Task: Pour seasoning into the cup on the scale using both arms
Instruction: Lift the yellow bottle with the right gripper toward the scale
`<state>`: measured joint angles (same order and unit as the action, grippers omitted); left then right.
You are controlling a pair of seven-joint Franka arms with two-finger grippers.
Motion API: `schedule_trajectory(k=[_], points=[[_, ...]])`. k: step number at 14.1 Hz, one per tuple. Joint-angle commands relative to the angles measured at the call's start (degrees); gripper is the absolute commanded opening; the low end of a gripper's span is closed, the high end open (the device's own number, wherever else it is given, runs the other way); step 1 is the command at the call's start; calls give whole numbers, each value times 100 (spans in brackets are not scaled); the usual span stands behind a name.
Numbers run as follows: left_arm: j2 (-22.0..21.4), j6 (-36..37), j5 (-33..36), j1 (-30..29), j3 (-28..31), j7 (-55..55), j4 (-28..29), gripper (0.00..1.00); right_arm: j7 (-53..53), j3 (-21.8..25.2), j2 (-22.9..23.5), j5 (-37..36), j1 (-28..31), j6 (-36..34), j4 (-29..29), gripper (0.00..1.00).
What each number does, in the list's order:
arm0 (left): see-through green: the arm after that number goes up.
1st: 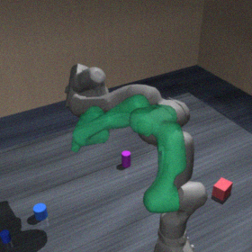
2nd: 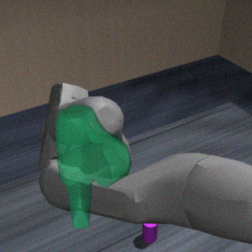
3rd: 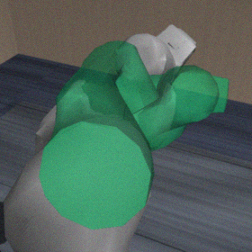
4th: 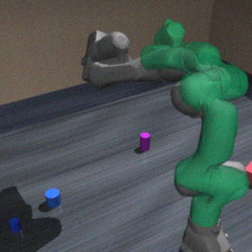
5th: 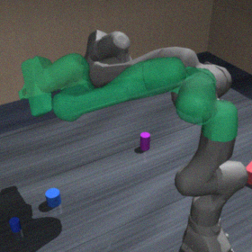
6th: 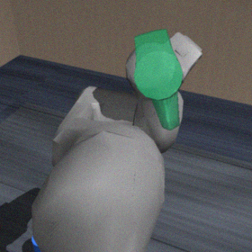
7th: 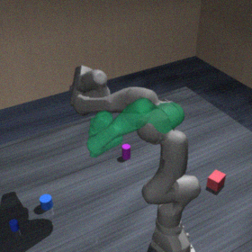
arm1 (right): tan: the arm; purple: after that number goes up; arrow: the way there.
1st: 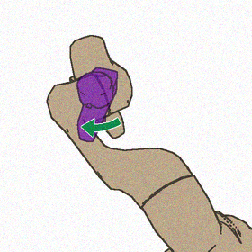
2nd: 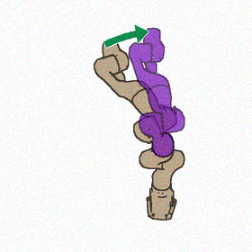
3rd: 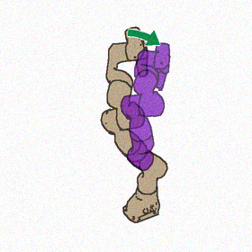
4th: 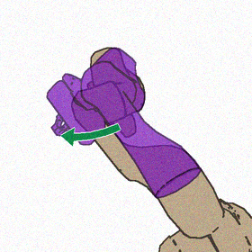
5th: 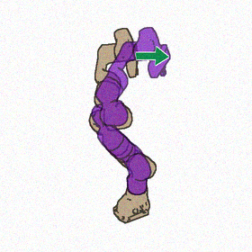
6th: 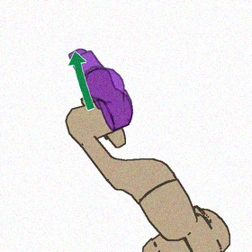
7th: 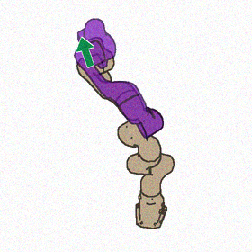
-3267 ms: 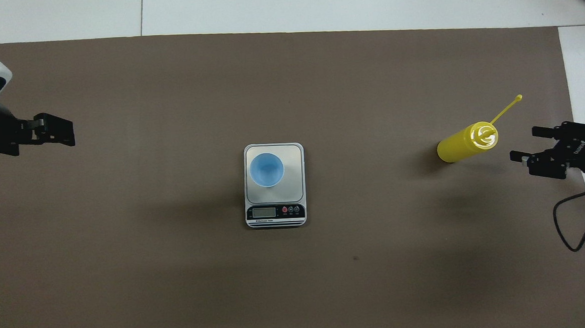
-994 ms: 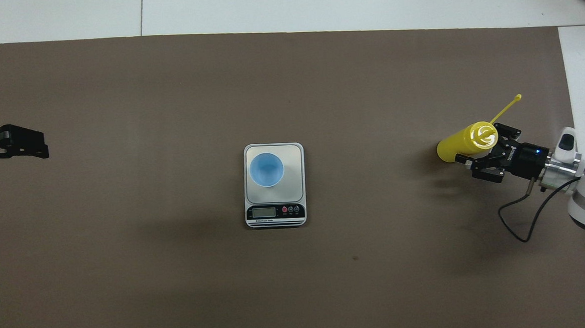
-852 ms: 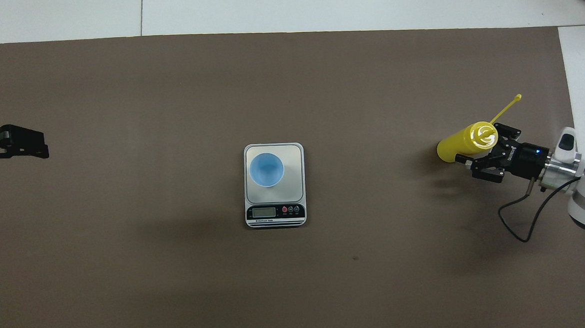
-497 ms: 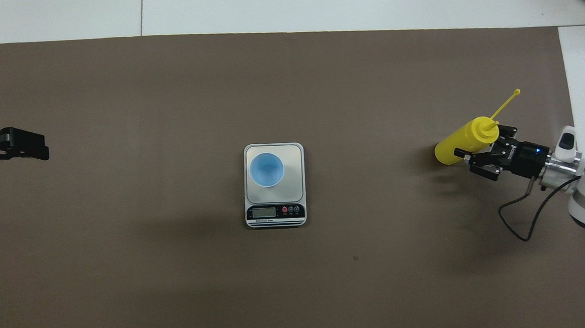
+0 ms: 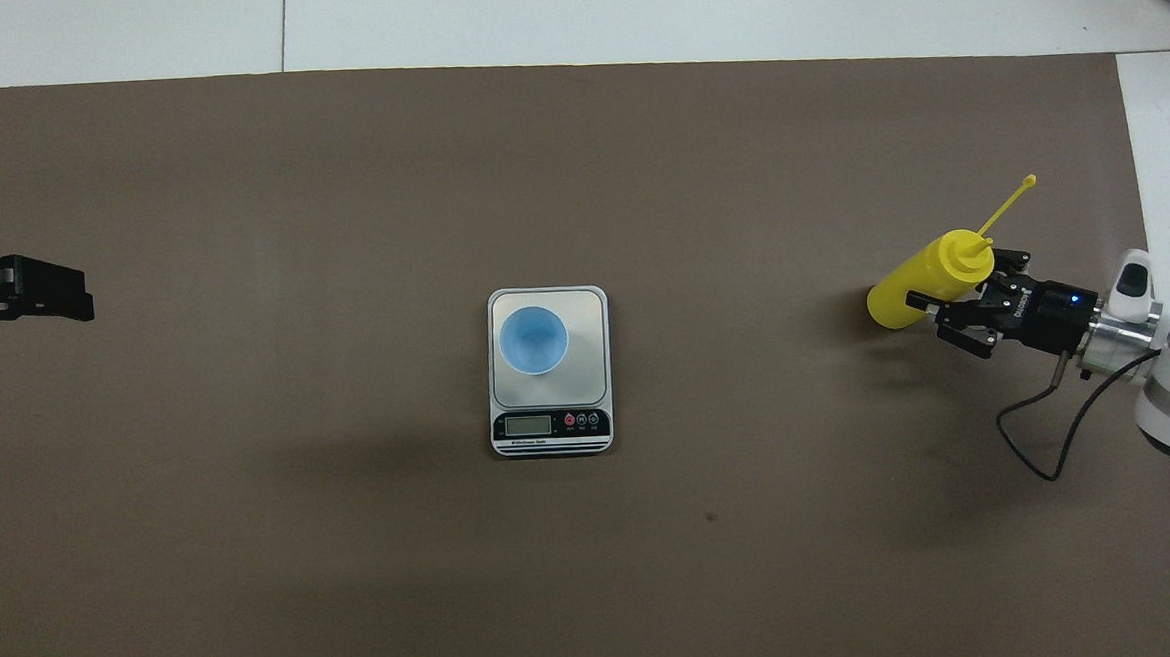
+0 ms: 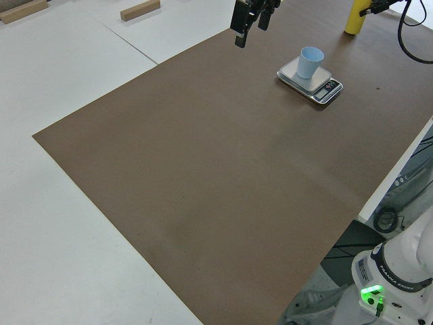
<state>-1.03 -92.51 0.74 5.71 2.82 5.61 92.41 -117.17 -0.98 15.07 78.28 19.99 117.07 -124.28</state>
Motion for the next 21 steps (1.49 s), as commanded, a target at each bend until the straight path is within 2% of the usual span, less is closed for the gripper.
schedule_trajectory(k=[1,7,11,21], points=[[-170,-39,-39,0,17,-25,190,100,131,-52,-30,-31,-162,35,245,25],[-170,-30,-39,-8,26,-25,190,100,1037,-69,-110,-1252,-364,123,887,25],[-170,-22,-39,-17,26,-25,190,100,1406,-69,-197,-1525,-662,176,1054,25],[-170,-30,-39,-8,26,-25,190,100,3216,-69,-356,-3396,-2032,957,1696,25]])
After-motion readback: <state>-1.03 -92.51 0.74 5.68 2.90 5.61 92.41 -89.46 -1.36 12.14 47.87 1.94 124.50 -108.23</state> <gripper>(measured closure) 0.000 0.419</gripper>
